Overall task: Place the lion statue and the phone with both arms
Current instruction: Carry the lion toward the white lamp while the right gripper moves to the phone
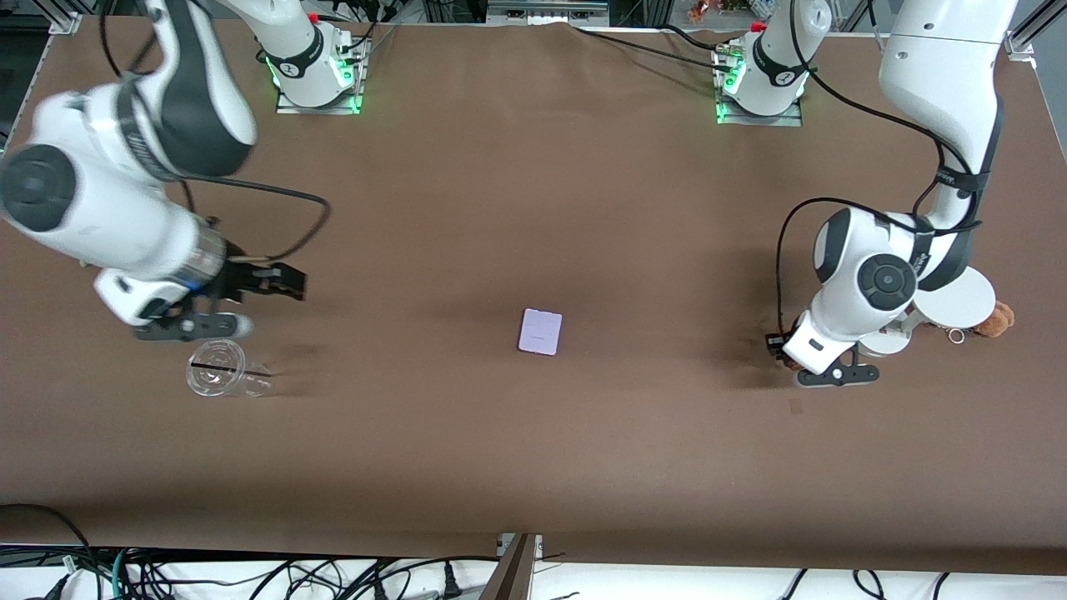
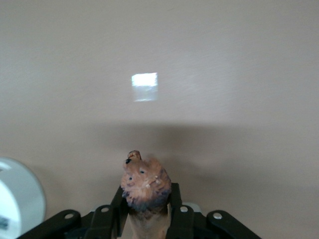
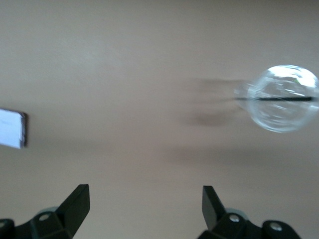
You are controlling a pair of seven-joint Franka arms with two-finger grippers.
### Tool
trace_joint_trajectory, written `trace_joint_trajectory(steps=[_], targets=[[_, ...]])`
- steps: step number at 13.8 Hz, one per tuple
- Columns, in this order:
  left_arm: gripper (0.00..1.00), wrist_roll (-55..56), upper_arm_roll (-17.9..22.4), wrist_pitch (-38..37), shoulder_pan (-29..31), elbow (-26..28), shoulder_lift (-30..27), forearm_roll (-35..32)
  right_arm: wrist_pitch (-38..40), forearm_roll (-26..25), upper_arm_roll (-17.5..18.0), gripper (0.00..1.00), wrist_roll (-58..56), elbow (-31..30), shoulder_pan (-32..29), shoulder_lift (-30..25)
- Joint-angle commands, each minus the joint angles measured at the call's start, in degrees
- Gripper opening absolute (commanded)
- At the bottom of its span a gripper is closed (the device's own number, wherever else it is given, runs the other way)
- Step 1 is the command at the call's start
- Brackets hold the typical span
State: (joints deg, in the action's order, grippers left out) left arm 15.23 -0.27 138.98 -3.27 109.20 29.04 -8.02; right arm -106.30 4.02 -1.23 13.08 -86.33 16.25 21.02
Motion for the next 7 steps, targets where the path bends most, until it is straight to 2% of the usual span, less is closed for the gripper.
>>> trace_joint_trajectory(steps=[1, 4, 7], targets=[[0.00, -2.3, 1.9, 3.8, 1.4, 6.5, -4.0, -1.0, -5.4, 2.3, -0.3, 1.00, 10.4, 2.4, 5.2, 6.3], [0.00, -3.4, 3.0, 6.3, 2.8, 9.2, -4.9, -1.1, -8.7, 2.3, -0.3, 1.00, 22.2, 7.5, 9.1, 12.8], [0.00, -5.7, 3.1, 6.5, 4.0, 9.3, -4.9, -0.7, -12.9, 2.4, -0.3, 1.00, 33.4, 9.2, 11.8, 15.9]])
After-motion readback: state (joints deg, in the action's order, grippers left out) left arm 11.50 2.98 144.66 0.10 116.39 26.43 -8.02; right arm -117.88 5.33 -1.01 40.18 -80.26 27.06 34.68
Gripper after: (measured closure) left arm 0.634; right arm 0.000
